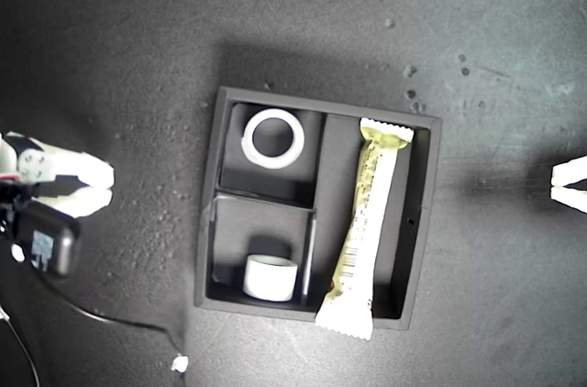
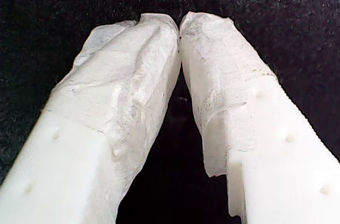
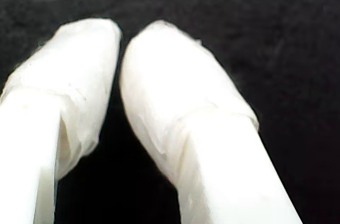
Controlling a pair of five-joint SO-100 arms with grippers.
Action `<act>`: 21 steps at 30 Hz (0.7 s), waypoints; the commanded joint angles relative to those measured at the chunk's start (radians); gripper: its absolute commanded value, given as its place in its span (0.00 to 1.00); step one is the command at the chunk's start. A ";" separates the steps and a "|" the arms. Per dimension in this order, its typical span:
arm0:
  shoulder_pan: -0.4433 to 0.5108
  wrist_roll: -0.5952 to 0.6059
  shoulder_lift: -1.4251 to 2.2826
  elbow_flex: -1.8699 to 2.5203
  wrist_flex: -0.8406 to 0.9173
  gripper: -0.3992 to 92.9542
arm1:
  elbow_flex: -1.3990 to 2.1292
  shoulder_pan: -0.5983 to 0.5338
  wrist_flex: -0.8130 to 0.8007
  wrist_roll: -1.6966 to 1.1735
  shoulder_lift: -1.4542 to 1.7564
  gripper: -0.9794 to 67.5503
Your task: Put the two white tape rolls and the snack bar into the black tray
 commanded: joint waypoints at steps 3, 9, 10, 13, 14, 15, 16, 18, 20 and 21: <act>-0.006 0.009 0.051 0.040 0.008 0.00 | 0.011 0.046 0.057 -0.339 0.009 0.01; -0.018 0.000 0.051 0.124 0.009 0.00 | 0.011 0.112 0.196 -0.328 0.009 0.01; -0.020 -0.008 0.051 0.140 0.009 0.00 | 0.011 0.117 0.222 -0.314 0.009 0.01; -0.023 -0.054 0.051 0.146 0.066 0.00 | 0.011 0.120 0.253 -0.316 0.009 0.03; -0.021 -0.072 0.051 0.146 0.091 0.00 | 0.011 0.127 0.252 -0.331 0.009 0.04; -0.017 -0.097 0.051 0.146 0.115 0.00 | 0.011 0.123 0.249 -0.382 0.009 0.07; -0.011 -0.121 0.051 0.146 0.143 0.00 | 0.011 0.094 0.247 -0.411 0.009 0.09; 0.000 -0.175 0.051 0.146 0.199 0.00 | 0.011 0.055 0.261 -0.411 0.009 0.10; 0.006 -0.207 0.051 0.146 0.242 0.00 | 0.011 0.067 0.305 -0.411 0.009 0.01; 0.006 -0.212 0.051 0.146 0.249 0.00 | 0.011 0.074 0.318 -0.423 0.009 0.01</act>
